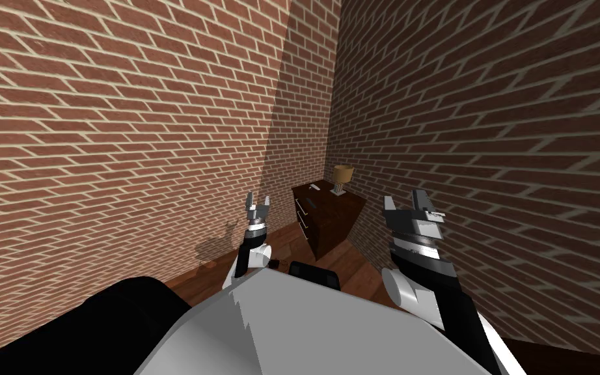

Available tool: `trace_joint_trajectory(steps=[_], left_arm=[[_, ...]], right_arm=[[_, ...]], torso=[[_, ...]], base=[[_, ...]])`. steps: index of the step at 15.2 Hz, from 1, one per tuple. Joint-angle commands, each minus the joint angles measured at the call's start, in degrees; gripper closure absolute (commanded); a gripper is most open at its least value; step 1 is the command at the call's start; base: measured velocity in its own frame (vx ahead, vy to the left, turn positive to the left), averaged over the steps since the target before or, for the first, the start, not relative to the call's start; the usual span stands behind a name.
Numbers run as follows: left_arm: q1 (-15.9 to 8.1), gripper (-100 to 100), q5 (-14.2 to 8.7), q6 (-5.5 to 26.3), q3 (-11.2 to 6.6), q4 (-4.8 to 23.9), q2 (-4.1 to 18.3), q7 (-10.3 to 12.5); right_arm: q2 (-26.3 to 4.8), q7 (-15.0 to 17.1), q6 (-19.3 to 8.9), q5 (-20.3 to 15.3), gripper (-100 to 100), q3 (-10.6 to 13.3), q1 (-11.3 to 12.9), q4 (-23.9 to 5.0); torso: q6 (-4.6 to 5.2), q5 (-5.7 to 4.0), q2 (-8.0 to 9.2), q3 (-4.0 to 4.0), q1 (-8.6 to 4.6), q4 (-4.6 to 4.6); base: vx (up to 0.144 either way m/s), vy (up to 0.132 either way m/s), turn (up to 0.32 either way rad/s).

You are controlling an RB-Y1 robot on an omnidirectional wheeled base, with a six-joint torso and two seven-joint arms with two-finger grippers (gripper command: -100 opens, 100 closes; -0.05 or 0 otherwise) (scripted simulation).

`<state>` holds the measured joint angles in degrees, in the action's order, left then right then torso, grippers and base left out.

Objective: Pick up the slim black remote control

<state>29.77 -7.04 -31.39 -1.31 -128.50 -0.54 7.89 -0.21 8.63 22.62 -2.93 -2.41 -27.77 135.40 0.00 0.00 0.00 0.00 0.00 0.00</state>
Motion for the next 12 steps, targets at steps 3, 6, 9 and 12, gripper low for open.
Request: trace_joint_trajectory(steps=[3,6,9,12], left_arm=[[-0.42,-100,-0.3,2.15,-0.53,0.51,3.66,-0.55],[-1.03,-100,-0.75,5.34,-1.32,1.26,6.83,-1.38],[-1.89,-100,-1.37,9.45,-2.42,2.3,9.96,-2.52],[-2.4,-100,-1.74,12.41,-3.07,2.92,11.49,-3.21]], right_arm=[[0.0,0.0,0.0,0.0,0,0.0,0.01,0.0],[0.0,0.0,0.0,0.0,0,0.01,0.01,0.0],[0.0,0.0,0.0,0.0,0,0.0,0.01,0.0],[0.0,0.0,0.0,0.0,0,0.01,0.01,0.0]], torso=[[0.02,0.0,0.02,0.01,-0.02,0.0],[0.02,-0.02,0.05,0.03,-0.07,0.01],[0.02,-0.02,0.05,0.03,-0.07,0.01],[0.03,-0.02,0.05,0.03,-0.08,0.01]], base=[[-0.007,-0.012,-0.082],[-0.012,-0.022,-0.115],[-0.014,-0.023,-0.129],[-0.013,-0.025,-0.125]])
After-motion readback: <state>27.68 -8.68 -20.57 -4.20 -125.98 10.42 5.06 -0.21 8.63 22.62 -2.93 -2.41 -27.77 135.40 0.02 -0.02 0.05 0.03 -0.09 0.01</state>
